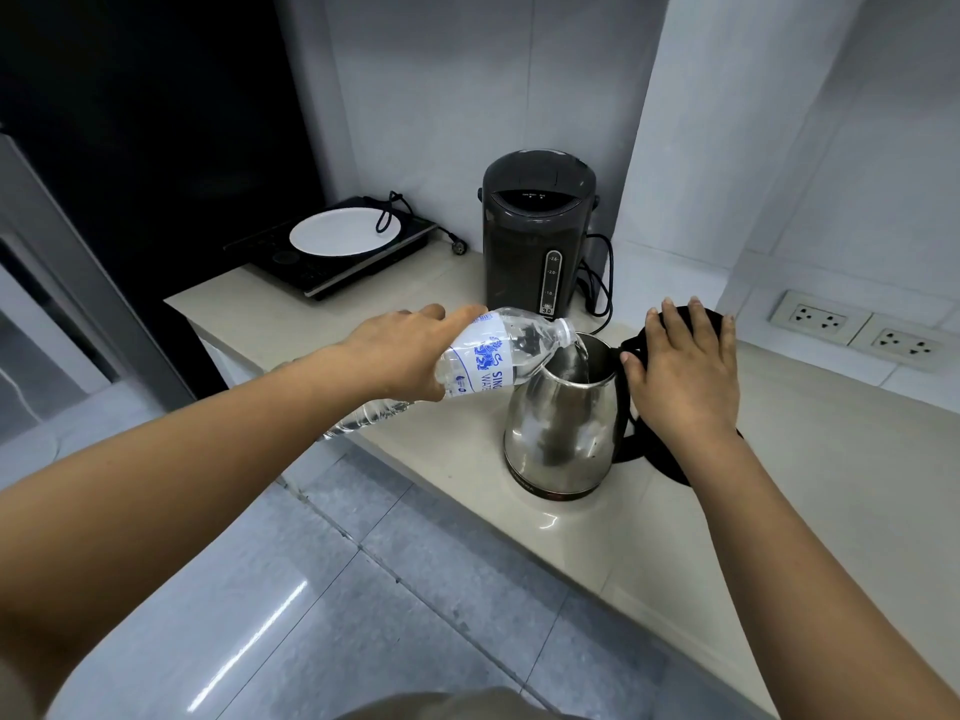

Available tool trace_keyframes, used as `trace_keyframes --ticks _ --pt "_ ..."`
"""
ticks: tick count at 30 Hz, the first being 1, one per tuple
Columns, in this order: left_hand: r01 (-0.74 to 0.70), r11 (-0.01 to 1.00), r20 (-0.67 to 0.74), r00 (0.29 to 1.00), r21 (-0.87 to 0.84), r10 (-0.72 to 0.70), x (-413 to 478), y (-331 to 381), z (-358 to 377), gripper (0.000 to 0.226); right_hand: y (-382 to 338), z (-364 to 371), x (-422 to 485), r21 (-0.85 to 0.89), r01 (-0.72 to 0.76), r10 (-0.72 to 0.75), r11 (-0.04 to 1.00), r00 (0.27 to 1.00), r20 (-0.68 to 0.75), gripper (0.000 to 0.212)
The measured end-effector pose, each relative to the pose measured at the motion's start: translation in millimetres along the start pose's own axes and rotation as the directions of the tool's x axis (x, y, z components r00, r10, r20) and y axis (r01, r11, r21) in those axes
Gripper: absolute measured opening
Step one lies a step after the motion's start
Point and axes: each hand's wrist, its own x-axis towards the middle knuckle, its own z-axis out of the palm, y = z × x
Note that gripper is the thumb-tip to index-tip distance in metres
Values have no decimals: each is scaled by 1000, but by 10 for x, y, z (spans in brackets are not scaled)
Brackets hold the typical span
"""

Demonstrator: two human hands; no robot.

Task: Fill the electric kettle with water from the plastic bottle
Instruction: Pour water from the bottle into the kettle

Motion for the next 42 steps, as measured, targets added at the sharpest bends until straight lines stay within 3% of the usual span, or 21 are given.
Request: trace_keyframes --ticks 22,31,42 --pt "17 1000 -10 1000 16 -17 4 85 -7 97 2 -14 1 -4 -3 3 1000 1000 24 61" --pt "94 957 -19 994 -273 -103 -61 265 133 101 9 -10 -7 46 4 -4 999 1000 1 58" --pt "70 684 -91 976 -726 -196 -166 658 429 103 117 -29 -26 251 72 -42 965 991 -124 46"
